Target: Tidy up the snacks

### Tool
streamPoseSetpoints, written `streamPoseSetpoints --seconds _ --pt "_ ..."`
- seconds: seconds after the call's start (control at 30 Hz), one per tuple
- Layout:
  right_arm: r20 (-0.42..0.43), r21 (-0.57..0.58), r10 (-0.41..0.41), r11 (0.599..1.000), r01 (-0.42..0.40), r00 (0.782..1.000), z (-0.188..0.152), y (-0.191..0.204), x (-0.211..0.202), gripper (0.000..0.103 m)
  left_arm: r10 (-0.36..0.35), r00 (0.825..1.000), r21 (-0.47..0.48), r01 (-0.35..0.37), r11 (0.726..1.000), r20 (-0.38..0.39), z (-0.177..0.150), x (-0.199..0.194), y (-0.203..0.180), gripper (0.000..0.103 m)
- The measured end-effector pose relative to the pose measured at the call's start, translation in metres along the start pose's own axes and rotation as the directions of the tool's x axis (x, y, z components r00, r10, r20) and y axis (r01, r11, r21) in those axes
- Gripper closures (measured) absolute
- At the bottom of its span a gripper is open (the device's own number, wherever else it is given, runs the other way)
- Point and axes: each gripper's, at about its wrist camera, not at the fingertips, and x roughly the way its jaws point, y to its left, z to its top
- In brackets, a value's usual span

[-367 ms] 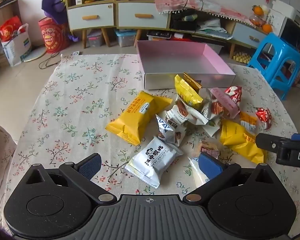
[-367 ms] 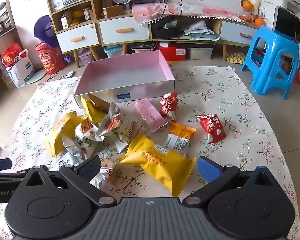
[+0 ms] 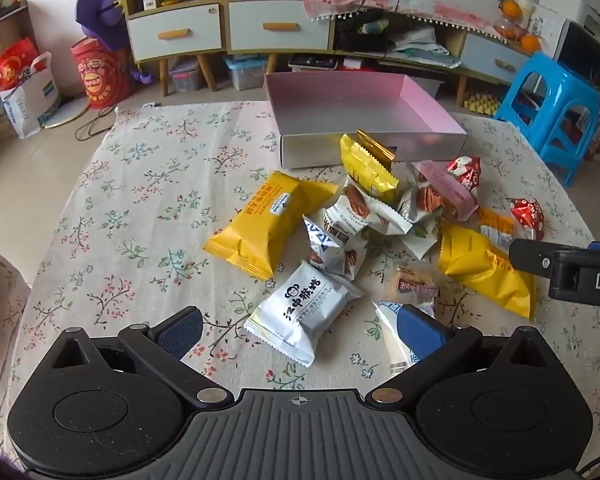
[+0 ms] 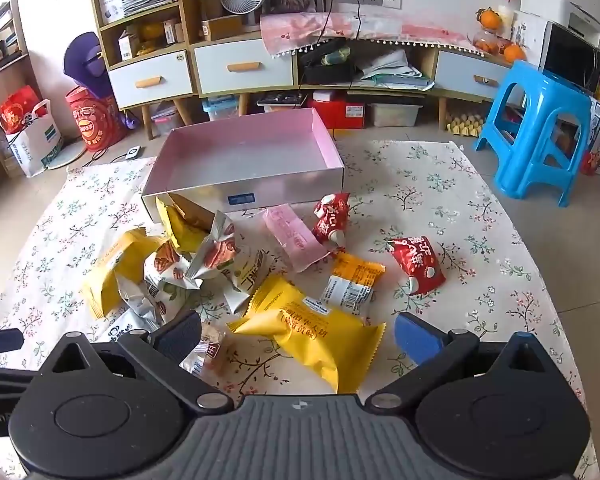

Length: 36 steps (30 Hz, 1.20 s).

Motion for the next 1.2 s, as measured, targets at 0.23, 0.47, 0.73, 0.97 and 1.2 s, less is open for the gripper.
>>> streamPoseSetpoints --seconds 0.23,0.47,0.73,0.97,1.2 --pt "0.006 -0.008 -0.018 1.0 0.018 1.0 -0.0003 0.0007 0.0007 0.01 0.006 1.0 0.005 -0.006 1.0 0.002 -0.0012 0.0014 -0.0014 0.0" --pt "0.014 -0.014 -0.02 1.0 0.02 1.0 -0.0008 0.0022 -0.0005 0.01 0.01 1.0 0.018 -0.01 1.0 0.006 -0.0019 0.0004 -0.0064 0.0" --pt "0.011 -0.021 -0.021 1.0 0.021 1.0 -0.0012 0.0031 -0.0001 0.01 0.016 1.0 0.025 -0.016 1.0 0.014 -0.0025 -0.002 -0.008 0.0" --pt "0.009 -0.024 -0.023 0.999 0.023 1.0 -0.0014 0.0033 0.0001 0.01 0.017 1.0 0.024 -0.017 1.0 0.018 -0.002 -0.0035 -0.0081 0.0" --pt "0.01 -0.024 -0.022 0.999 0.022 1.0 -0.0016 0.0039 0.0004 0.01 0.017 1.0 0.025 -0.017 1.0 0.019 -0.0017 -0.004 -0.008 0.0"
